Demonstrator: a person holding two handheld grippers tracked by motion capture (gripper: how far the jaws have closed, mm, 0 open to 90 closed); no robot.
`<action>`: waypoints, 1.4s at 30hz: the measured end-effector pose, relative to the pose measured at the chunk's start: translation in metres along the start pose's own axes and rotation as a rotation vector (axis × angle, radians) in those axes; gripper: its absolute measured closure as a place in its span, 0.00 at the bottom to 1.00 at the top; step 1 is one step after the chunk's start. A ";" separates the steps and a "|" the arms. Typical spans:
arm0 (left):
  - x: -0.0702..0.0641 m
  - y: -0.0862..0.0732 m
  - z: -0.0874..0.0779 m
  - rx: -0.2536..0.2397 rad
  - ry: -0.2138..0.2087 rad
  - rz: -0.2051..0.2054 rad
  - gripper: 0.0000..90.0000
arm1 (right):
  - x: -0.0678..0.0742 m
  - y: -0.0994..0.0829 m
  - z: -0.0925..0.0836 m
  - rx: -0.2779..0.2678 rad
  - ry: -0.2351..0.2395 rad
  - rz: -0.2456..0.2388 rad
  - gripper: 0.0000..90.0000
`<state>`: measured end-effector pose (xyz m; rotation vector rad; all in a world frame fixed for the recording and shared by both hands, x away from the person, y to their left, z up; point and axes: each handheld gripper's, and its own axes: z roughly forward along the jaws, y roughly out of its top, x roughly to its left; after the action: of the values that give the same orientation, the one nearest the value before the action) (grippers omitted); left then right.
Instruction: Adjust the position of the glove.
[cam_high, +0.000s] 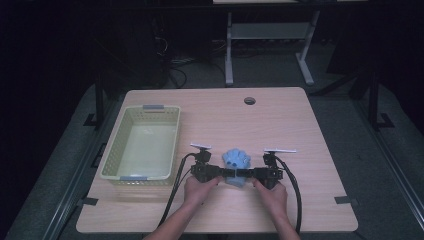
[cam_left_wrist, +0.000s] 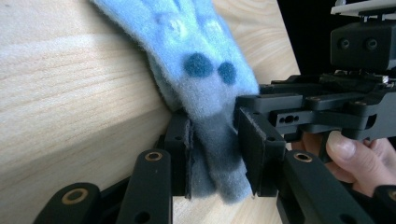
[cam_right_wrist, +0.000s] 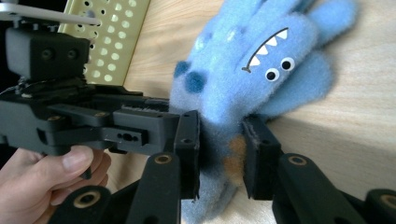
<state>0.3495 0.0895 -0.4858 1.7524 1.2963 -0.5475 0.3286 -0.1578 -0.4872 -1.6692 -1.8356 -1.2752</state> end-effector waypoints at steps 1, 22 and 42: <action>0.001 0.000 0.000 0.000 -0.006 -0.008 0.74 | 0.000 0.000 0.000 0.001 0.000 -0.009 0.80; 0.002 -0.001 0.000 -0.010 -0.044 -0.008 0.78 | 0.004 0.000 -0.003 -0.004 0.009 -0.041 0.84; -0.012 0.006 -0.014 -0.032 -0.057 0.037 0.78 | 0.019 0.004 -0.014 -0.030 0.032 -0.069 0.85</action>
<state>0.3482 0.0941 -0.4668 1.7192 1.2239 -0.5491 0.3236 -0.1577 -0.4641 -1.6047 -1.8792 -1.3559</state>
